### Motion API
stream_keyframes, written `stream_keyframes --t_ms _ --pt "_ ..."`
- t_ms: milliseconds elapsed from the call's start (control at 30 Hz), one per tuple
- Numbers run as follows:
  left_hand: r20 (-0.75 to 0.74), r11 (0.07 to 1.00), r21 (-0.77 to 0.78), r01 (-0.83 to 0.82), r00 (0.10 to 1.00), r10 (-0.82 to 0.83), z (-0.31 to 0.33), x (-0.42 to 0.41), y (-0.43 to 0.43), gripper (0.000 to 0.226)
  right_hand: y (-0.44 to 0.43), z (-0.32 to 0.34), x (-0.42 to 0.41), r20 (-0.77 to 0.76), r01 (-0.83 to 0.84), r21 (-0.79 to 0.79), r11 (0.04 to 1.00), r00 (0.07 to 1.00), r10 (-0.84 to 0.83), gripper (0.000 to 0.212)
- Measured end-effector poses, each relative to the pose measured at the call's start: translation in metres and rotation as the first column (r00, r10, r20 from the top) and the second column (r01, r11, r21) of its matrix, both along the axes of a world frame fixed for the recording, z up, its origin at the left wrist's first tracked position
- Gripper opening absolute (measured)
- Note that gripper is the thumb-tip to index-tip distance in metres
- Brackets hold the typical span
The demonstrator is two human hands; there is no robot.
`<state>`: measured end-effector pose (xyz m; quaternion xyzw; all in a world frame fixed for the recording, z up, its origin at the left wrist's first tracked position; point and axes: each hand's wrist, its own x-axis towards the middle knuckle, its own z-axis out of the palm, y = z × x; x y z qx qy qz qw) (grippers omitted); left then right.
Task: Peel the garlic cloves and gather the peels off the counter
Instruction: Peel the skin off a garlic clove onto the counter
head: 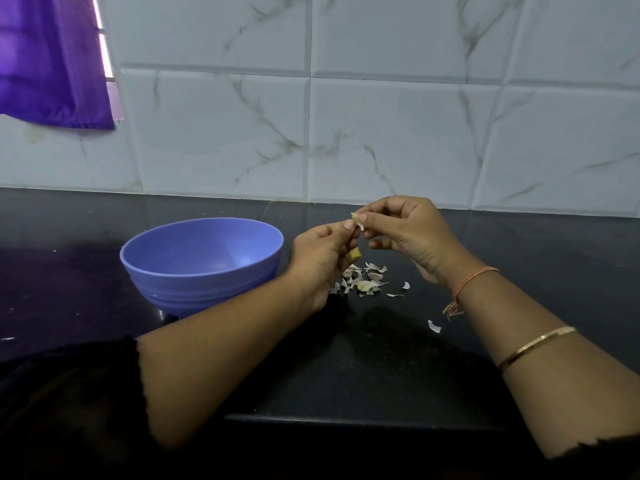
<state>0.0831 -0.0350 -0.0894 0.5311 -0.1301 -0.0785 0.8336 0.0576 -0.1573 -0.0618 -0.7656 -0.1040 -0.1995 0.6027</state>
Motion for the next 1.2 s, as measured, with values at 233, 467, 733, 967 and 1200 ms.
stream_keyframes --t_ms 233,467,733,967,1200 --pt "0.067 0.997 0.055 -0.058 0.996 0.054 -0.0017 0.0003 -0.0003 0.012 0.0029 0.0000 -0.0016 0.062 0.042 -0.048 0.998 0.997 -0.039 0.006" --pt "0.067 0.999 0.030 -0.023 0.998 0.021 0.0004 -0.0015 -0.0002 0.015 0.0017 0.0022 -0.0019 0.033 0.002 0.035 0.999 0.999 -0.003 0.006" --pt "0.044 1.000 0.001 0.001 0.999 -0.002 0.0010 -0.0016 -0.0016 0.017 0.0023 0.0027 -0.0004 -0.024 0.010 0.068 0.998 1.000 -0.008 0.012" --pt "0.039 1.000 0.028 -0.006 0.999 0.005 0.0000 -0.0019 -0.0017 0.017 -0.0004 0.0003 -0.0017 -0.029 -0.045 0.002 0.999 0.999 0.045 0.004" --pt "0.021 0.997 -0.029 -0.071 0.997 0.072 0.0041 -0.0028 -0.0016 0.019 -0.0017 -0.0004 0.0013 0.116 0.074 -0.116 0.991 0.991 -0.060 0.004"
